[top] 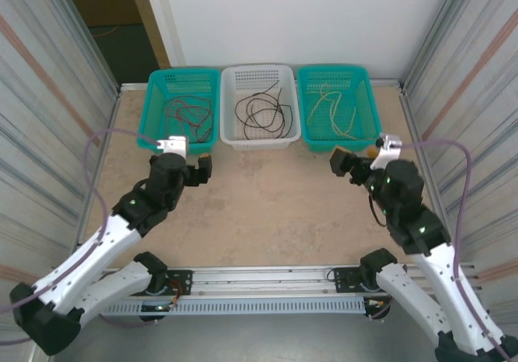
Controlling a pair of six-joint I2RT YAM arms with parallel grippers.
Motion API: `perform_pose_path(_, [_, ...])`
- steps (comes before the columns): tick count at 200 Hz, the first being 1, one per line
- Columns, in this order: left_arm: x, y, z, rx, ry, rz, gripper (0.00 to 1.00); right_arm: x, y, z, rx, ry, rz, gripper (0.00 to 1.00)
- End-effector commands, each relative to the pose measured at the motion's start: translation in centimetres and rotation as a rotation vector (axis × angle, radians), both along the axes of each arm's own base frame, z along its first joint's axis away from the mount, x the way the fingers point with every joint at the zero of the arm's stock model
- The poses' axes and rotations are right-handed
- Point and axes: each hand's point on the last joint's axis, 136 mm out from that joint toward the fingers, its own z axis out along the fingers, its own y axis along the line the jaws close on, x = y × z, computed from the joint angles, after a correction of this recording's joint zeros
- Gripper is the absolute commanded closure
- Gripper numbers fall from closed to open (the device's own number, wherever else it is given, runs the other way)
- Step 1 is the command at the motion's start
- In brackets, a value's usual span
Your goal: Untangle the cables
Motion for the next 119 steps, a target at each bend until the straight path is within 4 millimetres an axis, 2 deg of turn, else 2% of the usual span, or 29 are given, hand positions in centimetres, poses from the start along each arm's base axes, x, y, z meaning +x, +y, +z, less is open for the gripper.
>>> perform_pose_path(1, [2.1, 3.5, 0.8, 0.183, -0.137, 0.163, 0.01, 0.0, -7.2, -2.6, -0.040, -0.053, -0.414, 0.01])
perform_pose_path(10, [2.7, 4.9, -0.3, 0.204, -0.113, 0.211, 0.01, -0.2, -8.6, -3.5, -0.074, -0.049, -0.479, 0.01])
perform_pose_path(22, [3.3, 7.6, -1.7, 0.186, -0.077, 0.309, 0.01, -0.3, -10.4, -5.6, -0.128, -0.012, -0.585, 0.01])
perform_pose_path(35, [3.9, 9.5, -3.5, 0.159, -0.073, 0.353, 0.01, -0.4, -12.3, -7.7, -0.181, 0.046, -0.702, 0.01])
perform_pose_path(51, [4.4, 11.7, -5.4, 0.112, -0.096, 0.398, 0.01, 0.0, -13.3, -9.5, -0.240, 0.103, -0.778, 0.01])
perform_pose_path(65, [4.5, 12.8, -7.3, 0.096, -0.092, 0.410, 0.01, 0.5, -14.1, -10.9, -0.308, 0.133, -0.847, 0.01])
perform_pose_path(80, [4.6, 13.2, -8.6, 0.105, -0.094, 0.403, 0.01, 1.4, -14.4, -12.2, -0.347, 0.140, -0.885, 0.01])
perform_pose_path(119, [6.4, 11.9, -10.5, 0.074, -0.133, 0.302, 0.01, 4.9, -13.5, -16.5, -0.345, 0.127, -0.766, 0.01])
